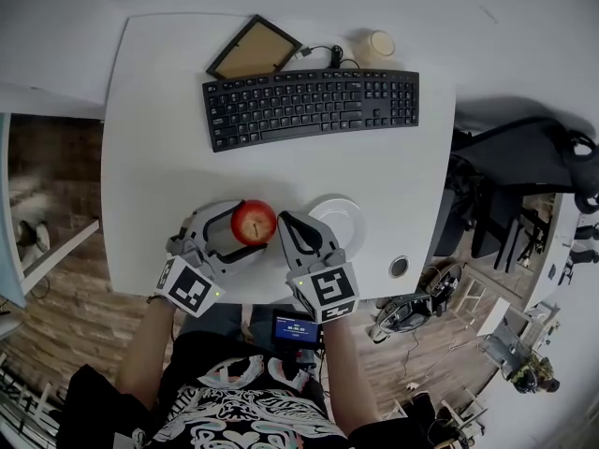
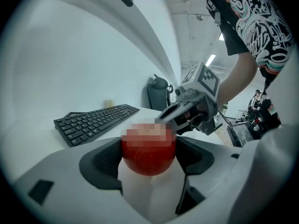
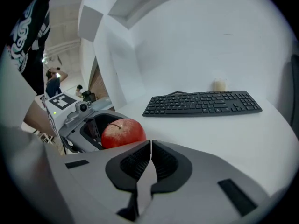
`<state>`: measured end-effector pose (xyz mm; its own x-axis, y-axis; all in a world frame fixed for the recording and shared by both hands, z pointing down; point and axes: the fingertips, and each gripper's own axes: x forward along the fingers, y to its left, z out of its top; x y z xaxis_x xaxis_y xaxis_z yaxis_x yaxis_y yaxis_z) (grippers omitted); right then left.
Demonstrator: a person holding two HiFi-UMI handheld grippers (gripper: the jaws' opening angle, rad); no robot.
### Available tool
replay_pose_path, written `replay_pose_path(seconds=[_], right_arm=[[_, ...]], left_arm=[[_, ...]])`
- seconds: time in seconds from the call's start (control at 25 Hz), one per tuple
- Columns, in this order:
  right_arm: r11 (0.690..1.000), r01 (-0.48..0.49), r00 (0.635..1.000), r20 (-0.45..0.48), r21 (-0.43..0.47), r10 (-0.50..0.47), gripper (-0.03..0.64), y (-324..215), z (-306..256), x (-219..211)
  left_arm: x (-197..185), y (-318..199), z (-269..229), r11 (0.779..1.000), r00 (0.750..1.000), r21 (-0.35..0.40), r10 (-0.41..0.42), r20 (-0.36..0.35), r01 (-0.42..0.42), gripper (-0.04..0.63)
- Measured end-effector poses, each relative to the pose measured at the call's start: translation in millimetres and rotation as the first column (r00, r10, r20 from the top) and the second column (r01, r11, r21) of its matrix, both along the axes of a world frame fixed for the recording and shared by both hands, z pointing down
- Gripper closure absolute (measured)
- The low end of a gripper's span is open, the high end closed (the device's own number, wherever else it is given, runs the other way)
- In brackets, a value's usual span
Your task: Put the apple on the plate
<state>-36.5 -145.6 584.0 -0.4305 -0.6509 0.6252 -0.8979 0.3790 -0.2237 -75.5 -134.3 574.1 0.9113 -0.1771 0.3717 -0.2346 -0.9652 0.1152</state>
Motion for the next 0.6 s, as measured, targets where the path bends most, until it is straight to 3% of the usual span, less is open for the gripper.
replay_pose_path(seconds=[0.16, 0.6], right_arm=[[0.999, -0.039, 0.999, 0.01, -0.007, 0.039, 0.584, 3.9, -0.4, 9.3], [0.999, -0.038, 0.999, -0.009, 0.019, 0.039, 0.584, 8.0, -13.1, 13.3]], left_arm=[[0.2, -1.6, -5.5, 1.0, 0.999, -0.023, -0.012, -0.033, 0.011, 0.236], [1.6, -1.9, -14.8, 1.0, 0.999, 0.003, -0.008, -0.035, 0.008, 0.236]])
